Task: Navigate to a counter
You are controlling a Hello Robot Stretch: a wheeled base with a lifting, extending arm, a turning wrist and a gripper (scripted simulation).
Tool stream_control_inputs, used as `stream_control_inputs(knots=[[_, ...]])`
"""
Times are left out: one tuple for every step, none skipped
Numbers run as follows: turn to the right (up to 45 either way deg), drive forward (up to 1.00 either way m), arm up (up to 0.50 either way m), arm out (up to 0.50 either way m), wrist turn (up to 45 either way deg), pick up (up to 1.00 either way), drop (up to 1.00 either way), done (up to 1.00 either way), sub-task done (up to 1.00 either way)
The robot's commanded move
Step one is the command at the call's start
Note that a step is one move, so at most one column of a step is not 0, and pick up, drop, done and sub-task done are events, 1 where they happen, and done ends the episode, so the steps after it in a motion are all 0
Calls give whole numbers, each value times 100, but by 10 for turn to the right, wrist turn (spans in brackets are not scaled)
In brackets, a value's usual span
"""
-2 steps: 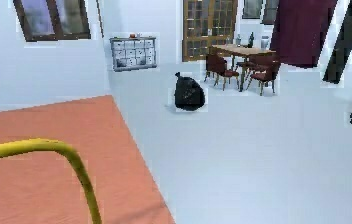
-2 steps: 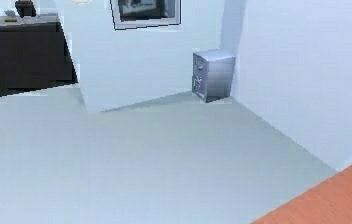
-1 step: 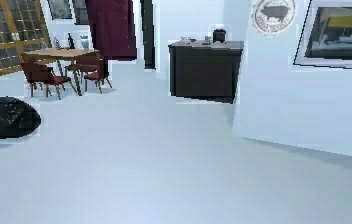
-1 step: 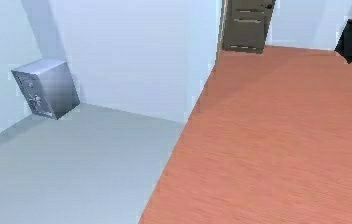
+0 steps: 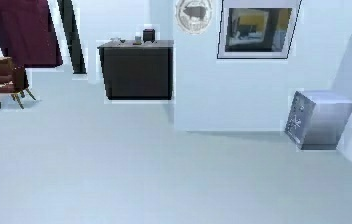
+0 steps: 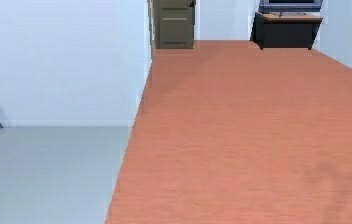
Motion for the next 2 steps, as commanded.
stream_control_inputs(knots=[[0, 20, 0, 0, 0, 0, 0, 0, 0], [-420, 0, 0, 0, 0, 0, 0, 0, 0]])
